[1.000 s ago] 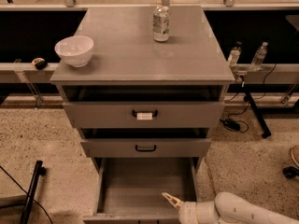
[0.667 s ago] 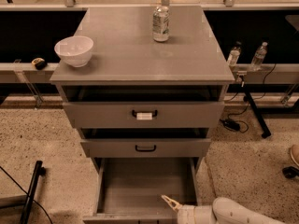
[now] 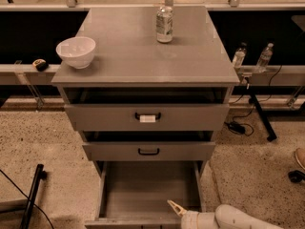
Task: Close bottom drawer
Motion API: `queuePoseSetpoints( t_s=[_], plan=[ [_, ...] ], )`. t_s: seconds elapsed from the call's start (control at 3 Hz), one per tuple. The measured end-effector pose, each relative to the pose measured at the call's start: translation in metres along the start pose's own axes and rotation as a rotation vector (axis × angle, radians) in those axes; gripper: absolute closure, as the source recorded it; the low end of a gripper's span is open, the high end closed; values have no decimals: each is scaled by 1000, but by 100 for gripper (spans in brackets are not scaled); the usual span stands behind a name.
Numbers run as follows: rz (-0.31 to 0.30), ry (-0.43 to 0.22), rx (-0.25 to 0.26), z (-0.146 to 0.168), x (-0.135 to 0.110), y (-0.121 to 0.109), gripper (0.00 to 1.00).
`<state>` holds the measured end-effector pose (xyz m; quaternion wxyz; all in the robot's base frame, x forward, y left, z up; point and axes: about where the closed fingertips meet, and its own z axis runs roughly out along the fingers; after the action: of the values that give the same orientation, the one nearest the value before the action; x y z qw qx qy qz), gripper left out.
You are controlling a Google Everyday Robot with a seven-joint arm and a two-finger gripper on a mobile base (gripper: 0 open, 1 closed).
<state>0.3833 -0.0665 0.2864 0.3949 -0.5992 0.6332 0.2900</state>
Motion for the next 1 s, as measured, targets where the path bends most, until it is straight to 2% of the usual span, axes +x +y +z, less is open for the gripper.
queuePoseSetpoints(
  t_s=[0.67,1.0],
  plan=[
    [-15,121,46,17,59,-5,47],
    [-59,161,39,15,86,-3,78]
  ],
)
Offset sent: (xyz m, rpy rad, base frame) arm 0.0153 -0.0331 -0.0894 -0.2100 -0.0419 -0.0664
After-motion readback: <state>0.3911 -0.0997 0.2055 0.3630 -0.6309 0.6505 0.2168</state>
